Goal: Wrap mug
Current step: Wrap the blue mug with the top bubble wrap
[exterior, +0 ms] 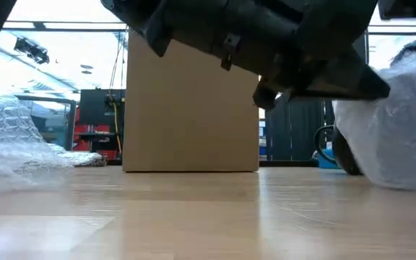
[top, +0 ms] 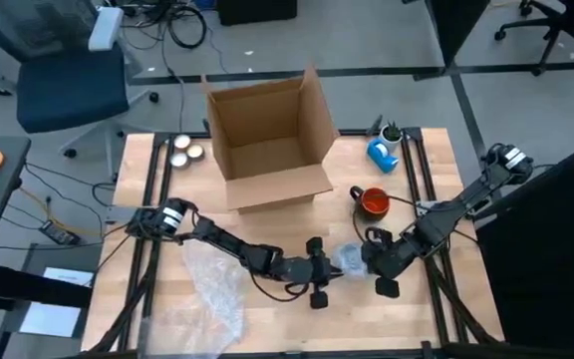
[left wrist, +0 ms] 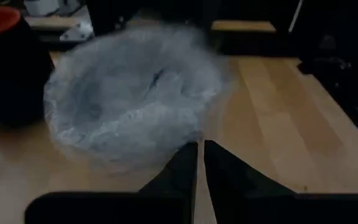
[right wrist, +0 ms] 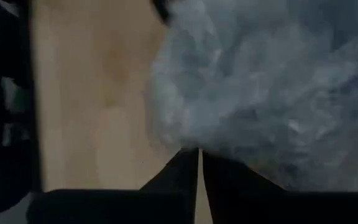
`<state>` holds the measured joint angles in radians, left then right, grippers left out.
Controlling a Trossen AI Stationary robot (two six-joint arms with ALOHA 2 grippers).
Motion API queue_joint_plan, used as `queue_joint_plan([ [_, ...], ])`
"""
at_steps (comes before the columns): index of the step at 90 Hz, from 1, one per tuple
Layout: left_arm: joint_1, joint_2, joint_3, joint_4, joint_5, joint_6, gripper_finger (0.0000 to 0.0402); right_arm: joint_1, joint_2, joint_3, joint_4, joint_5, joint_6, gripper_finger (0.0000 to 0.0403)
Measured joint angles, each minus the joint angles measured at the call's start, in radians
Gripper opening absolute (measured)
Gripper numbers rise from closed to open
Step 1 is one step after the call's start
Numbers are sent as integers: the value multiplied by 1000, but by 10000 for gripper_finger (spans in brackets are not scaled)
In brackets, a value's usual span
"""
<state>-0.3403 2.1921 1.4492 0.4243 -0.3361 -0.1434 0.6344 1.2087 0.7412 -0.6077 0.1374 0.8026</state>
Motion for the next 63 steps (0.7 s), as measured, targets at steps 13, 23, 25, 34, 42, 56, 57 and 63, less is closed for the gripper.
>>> queue_joint_plan([
  [13,1,-2,36,-34,4,45,15,-1,0,-39,56,4,35,0],
  [23,1,-2,66,-128,3,61,15,0,0,-44,114,-6,30,0],
  [25,1,-3,72,-147,3,62,15,0,0,-43,119,-11,27,0],
  [34,1,-5,86,-211,1,62,15,-1,0,-30,124,-42,21,0],
  [42,1,-5,87,-220,-1,62,15,-1,0,-11,124,-85,19,0],
  [56,1,-5,87,-220,-3,63,15,-1,0,36,131,-167,2,0],
  [57,1,-5,87,-220,-3,64,15,-1,0,39,130,-173,-1,0],
  [63,1,-4,87,-218,-2,68,15,-5,0,53,129,-193,-17,0],
])
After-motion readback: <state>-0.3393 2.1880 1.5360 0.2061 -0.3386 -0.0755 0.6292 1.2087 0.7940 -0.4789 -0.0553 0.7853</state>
